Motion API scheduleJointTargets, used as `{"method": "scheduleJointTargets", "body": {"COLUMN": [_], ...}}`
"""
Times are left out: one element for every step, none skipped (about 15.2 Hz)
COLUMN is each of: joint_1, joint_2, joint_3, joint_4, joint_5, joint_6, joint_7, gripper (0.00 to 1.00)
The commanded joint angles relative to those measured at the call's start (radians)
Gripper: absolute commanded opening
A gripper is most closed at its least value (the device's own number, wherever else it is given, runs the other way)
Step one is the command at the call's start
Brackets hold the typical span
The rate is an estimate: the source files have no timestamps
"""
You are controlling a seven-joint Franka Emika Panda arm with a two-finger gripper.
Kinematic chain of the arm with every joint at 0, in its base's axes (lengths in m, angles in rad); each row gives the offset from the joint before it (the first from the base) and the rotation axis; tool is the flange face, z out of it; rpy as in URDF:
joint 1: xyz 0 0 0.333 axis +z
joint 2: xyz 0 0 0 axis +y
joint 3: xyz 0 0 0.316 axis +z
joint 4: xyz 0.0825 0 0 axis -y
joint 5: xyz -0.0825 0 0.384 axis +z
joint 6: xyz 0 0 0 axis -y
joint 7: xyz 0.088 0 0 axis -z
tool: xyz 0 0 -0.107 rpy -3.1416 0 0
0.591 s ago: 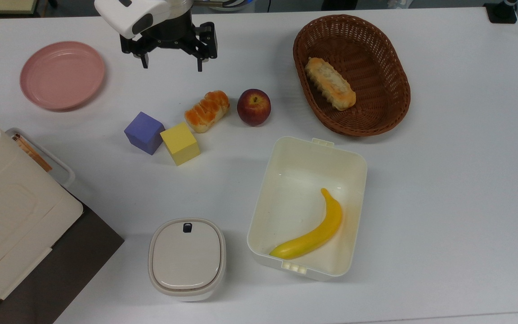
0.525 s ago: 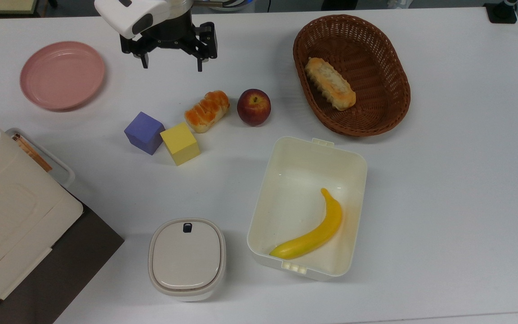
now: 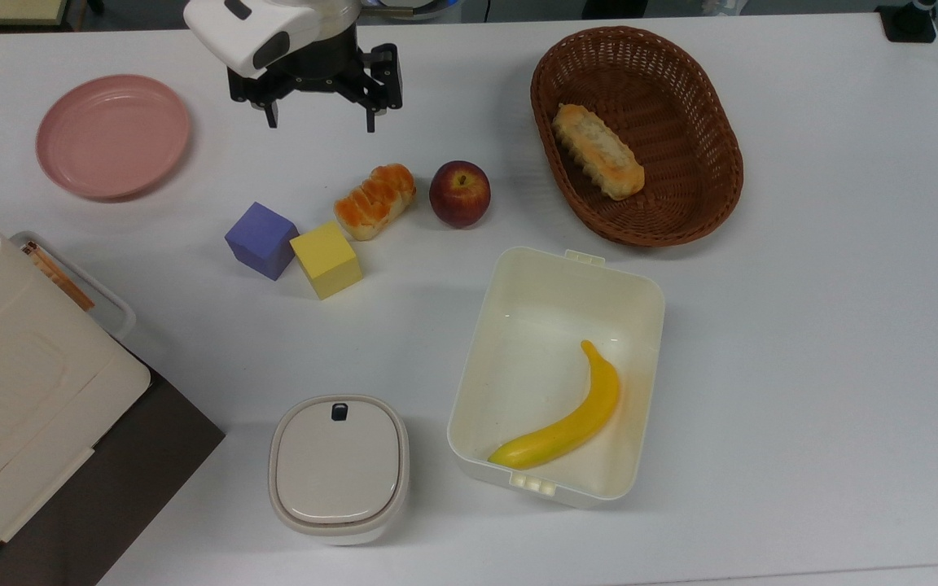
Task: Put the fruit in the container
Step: 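Move the open gripper over the red apple and lower it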
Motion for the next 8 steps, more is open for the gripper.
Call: {"method": "scheduleJointTargets", "body": {"joint_1": [0.028,0.045,0.056,0.056,0.059,0.061,0.062,0.068], "joint_2": [-0.013,-0.013,-0.013,-0.011,-0.002,0.004,0.004,0.004], "joint_3": [-0.005,-0.005,-0.005,-0.005,-0.005,-0.005,-0.005,-0.005], "joint_4": [-0.039,-0.048,-0.054,-0.054,-0.054,-0.054,-0.057,-0.066], "joint_5": [0.008,0.005,-0.004,-0.006,-0.006,-0.008,-0.008,-0.008], "joint_6": [-0.003,-0.012,-0.015,-0.014,-0.014,-0.015,-0.019,-0.025], "joint_7": [-0.02,-0.02,-0.022,-0.022,-0.034,-0.064,-0.104,-0.142], "gripper": [1.0,1.0,1.0,1.0,1.0,1.0,1.0,1.0]}}
